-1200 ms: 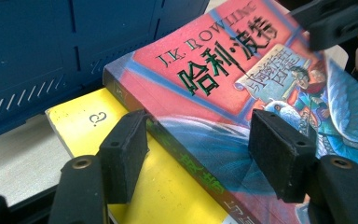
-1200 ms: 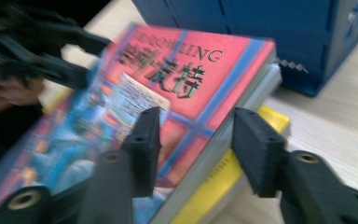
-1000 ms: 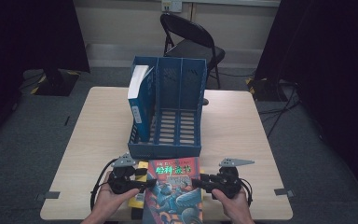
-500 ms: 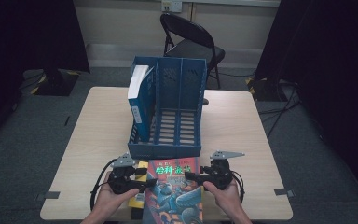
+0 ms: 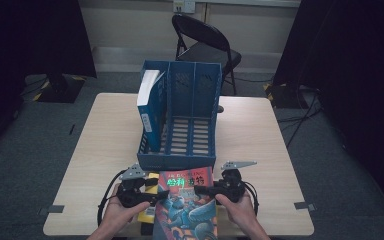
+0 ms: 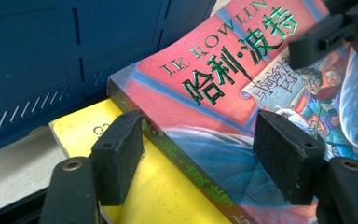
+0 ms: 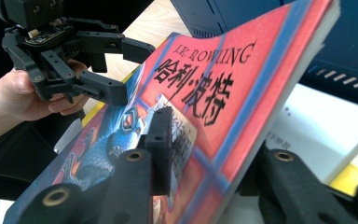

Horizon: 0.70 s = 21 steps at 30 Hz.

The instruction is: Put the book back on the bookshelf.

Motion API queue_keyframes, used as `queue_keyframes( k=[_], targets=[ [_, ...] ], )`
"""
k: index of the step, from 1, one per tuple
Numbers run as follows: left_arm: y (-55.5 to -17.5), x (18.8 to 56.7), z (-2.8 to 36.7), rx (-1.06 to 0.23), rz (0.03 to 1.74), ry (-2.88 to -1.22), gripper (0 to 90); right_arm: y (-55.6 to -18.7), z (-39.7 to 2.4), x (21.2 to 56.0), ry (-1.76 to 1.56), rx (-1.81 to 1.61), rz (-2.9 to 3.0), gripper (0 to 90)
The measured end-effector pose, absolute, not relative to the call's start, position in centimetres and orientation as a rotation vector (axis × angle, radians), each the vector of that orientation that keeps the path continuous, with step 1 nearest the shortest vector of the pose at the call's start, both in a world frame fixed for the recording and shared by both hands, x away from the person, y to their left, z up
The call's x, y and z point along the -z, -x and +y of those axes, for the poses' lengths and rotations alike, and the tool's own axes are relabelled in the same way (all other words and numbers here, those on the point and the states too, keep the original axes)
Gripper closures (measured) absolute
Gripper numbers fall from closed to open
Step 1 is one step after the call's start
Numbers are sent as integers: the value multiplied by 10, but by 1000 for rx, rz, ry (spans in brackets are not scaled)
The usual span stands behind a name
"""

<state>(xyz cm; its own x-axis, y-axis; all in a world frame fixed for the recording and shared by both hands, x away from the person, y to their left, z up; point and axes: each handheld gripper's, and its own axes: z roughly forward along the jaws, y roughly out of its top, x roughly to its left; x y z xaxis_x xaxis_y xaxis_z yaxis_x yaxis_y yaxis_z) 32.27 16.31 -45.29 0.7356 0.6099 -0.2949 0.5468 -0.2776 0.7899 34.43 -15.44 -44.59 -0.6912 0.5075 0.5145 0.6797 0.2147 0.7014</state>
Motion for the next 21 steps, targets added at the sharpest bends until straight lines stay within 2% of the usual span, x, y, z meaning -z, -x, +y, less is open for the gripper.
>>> queue_keyframes(
  k=[2, 5, 13, 15, 18, 21],
  targets=[
    [-323, 453, 164, -74, 883, -1947, 327, -346, -157, 445, 1123, 1512, -2255, 771],
    [-325, 453, 165, -43, 905, -1923, 329, -344, -158, 442, 1094, 1549, -2239, 808],
    [-328, 453, 168, 16, 923, -1891, 288, -337, -157, 432, 1045, 1615, -2236, 823],
    [-330, 453, 169, 65, 938, -1872, 288, -336, -156, 430, 1037, 1623, -2237, 828],
    [-337, 454, 172, 161, 981, -1835, 358, -337, -154, 428, 1031, 1625, -2237, 839],
    [-340, 454, 174, 191, 988, -1828, 384, -338, -153, 429, 1055, 1615, -2240, 842]
  ],
)
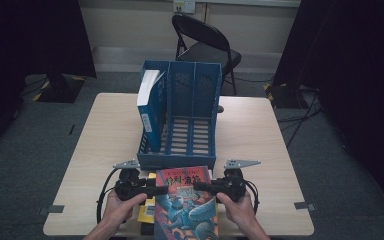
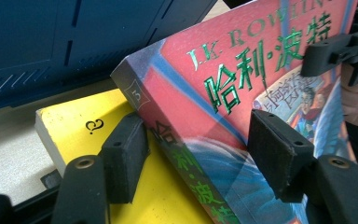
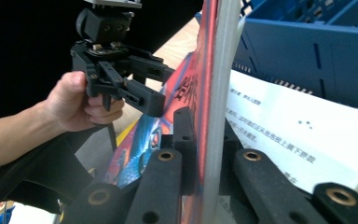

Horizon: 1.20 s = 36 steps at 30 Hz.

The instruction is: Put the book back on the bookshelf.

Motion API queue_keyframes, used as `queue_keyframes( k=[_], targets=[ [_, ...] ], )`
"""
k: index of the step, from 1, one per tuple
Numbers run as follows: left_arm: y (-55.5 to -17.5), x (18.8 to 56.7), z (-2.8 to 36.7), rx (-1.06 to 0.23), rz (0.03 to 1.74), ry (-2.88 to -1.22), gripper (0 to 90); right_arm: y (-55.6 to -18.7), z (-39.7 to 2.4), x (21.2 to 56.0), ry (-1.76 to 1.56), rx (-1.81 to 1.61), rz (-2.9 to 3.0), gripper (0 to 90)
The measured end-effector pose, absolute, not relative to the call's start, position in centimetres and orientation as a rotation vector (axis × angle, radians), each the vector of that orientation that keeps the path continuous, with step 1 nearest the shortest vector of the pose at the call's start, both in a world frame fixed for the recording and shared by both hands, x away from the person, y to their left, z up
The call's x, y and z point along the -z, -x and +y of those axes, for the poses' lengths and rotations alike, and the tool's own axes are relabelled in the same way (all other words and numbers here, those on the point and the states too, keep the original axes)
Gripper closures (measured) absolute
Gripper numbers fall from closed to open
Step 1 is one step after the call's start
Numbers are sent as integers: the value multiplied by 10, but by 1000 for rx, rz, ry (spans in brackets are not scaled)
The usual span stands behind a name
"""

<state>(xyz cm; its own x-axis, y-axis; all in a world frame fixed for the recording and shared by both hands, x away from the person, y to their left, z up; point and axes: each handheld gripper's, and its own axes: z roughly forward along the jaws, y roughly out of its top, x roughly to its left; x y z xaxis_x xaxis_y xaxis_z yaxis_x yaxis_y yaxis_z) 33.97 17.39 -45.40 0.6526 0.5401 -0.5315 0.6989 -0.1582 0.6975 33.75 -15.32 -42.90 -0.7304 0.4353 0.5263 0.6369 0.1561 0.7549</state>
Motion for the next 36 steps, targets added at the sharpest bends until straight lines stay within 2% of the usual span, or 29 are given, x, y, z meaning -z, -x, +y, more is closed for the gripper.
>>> queue_keyframes(
  k=[14, 27, 29, 31, 36],
  targets=[
    [-338, 444, 175, 183, 968, -1814, 467, -335, -153, 429, 1104, 1614, -2250, 842],
    [-337, 440, 174, 296, 897, -1735, 545, -329, -155, 425, 1087, 1666, -2198, 842],
    [-336, 440, 168, 349, 858, -1721, 574, -328, -153, 424, 1074, 1675, -2191, 842],
    [-330, 435, 162, 315, 846, -1718, 606, -326, -150, 422, 1058, 1676, -2196, 840],
    [-328, 423, 163, 364, 815, -1699, 686, -318, -153, 413, 1036, 1710, -2193, 840]
  ],
)
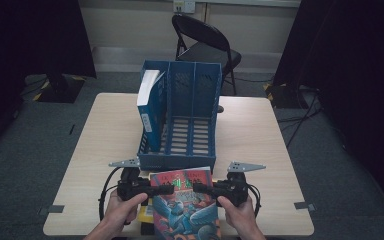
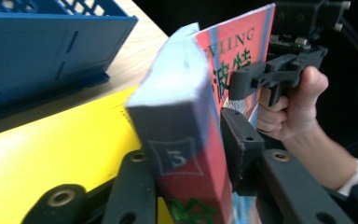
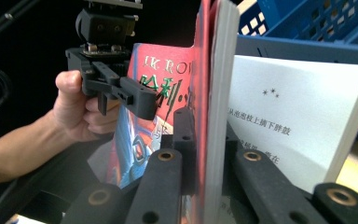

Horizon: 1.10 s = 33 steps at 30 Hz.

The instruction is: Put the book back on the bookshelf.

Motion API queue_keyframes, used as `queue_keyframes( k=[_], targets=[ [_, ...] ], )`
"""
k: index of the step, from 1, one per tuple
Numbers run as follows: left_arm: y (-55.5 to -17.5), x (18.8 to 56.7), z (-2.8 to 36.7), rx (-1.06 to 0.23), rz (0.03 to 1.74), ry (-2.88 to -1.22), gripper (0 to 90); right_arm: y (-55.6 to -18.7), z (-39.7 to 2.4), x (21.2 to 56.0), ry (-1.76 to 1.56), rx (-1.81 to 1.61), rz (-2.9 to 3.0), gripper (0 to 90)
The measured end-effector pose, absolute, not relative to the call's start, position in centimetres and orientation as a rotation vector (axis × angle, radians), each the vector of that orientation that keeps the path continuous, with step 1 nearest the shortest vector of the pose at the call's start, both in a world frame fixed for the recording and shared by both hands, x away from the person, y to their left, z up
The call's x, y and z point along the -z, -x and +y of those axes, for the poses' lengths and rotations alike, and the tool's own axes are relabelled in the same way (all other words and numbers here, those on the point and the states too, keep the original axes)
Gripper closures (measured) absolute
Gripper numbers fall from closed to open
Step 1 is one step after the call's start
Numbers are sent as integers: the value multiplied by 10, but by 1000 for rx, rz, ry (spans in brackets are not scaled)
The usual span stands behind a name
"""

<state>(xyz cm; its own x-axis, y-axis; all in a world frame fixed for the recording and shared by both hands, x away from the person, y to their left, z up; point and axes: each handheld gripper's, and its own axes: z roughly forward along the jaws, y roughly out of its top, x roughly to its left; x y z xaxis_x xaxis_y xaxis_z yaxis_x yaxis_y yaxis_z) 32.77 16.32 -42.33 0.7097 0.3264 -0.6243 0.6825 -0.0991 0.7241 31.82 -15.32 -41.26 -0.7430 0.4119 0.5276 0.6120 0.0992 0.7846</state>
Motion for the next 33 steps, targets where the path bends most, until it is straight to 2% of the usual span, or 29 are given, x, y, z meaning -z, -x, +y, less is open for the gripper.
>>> queue_keyframes(
  k=[9, 19, 33],
  targets=[
    [-328, 406, 162, 348, 774, -1680, 737, -317, -157, 398, 1010, 1775, -2181, 841],
    [-327, 386, 158, 331, 737, -1685, 741, -310, -161, 380, 994, 1814, -2199, 842],
    [-333, 364, 156, 274, 710, -1658, 741, -321, -164, 357, 958, 1902, -2195, 842]
  ],
)
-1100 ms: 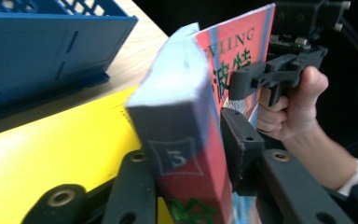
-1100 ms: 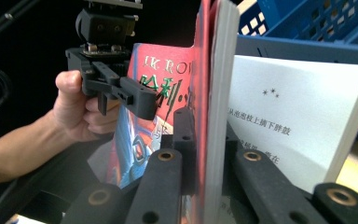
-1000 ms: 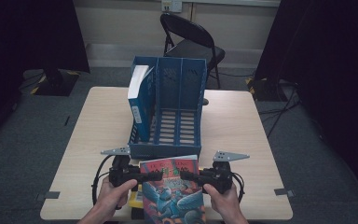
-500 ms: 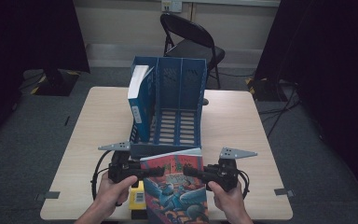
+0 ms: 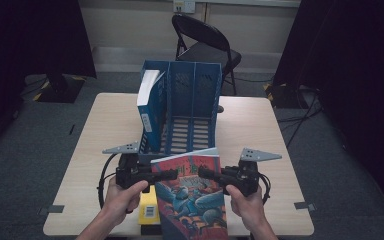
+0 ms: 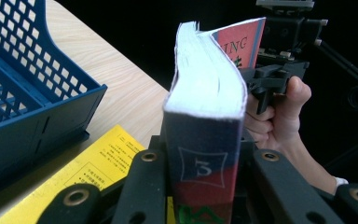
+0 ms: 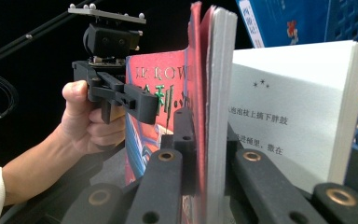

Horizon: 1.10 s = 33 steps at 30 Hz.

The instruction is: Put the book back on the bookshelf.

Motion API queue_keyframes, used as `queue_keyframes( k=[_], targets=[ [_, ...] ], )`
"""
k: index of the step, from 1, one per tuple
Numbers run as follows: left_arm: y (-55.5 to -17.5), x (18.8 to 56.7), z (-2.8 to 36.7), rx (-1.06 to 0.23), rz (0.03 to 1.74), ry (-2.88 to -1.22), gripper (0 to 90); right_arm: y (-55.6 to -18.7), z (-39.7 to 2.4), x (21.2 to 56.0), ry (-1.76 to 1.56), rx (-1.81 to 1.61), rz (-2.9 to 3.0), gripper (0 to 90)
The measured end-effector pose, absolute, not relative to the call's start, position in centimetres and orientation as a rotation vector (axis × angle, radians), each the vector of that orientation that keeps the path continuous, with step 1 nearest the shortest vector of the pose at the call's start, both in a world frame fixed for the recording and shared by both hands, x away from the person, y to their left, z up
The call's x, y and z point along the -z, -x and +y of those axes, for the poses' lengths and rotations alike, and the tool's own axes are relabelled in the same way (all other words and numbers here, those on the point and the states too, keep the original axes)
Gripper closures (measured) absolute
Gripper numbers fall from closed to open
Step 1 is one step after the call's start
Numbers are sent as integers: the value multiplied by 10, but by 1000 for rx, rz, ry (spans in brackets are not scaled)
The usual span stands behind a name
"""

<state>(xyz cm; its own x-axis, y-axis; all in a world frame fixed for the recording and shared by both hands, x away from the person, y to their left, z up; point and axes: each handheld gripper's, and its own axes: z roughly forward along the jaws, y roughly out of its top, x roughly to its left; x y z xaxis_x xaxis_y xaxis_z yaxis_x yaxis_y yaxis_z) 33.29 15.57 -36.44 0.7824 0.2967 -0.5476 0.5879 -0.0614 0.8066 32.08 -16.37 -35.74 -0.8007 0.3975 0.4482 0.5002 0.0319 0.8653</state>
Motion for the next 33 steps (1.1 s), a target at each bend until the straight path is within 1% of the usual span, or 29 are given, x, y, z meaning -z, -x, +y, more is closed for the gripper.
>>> queue_keyframes(
  k=[13, 22, 25, 28, 30, 33],
  targets=[
    [-336, 332, 156, 148, 653, -1660, 741, -326, -163, 333, 907, 2009, -2224, 842],
    [-338, 304, 164, 5, 626, -1662, 741, -336, -152, 309, 836, 2103, -2242, 841],
    [-338, 304, 167, -23, 631, -1655, 741, -339, -147, 305, 827, 2113, -2255, 841],
    [-336, 312, 171, -32, 623, -1653, 739, -341, -144, 311, 816, 2101, -2260, 837],
    [-334, 314, 172, -53, 611, -1667, 737, -340, -142, 316, 805, 2096, -2265, 821],
    [-329, 315, 172, -77, 595, -1682, 733, -337, -141, 320, 808, 2080, -2301, 753]
  ],
)
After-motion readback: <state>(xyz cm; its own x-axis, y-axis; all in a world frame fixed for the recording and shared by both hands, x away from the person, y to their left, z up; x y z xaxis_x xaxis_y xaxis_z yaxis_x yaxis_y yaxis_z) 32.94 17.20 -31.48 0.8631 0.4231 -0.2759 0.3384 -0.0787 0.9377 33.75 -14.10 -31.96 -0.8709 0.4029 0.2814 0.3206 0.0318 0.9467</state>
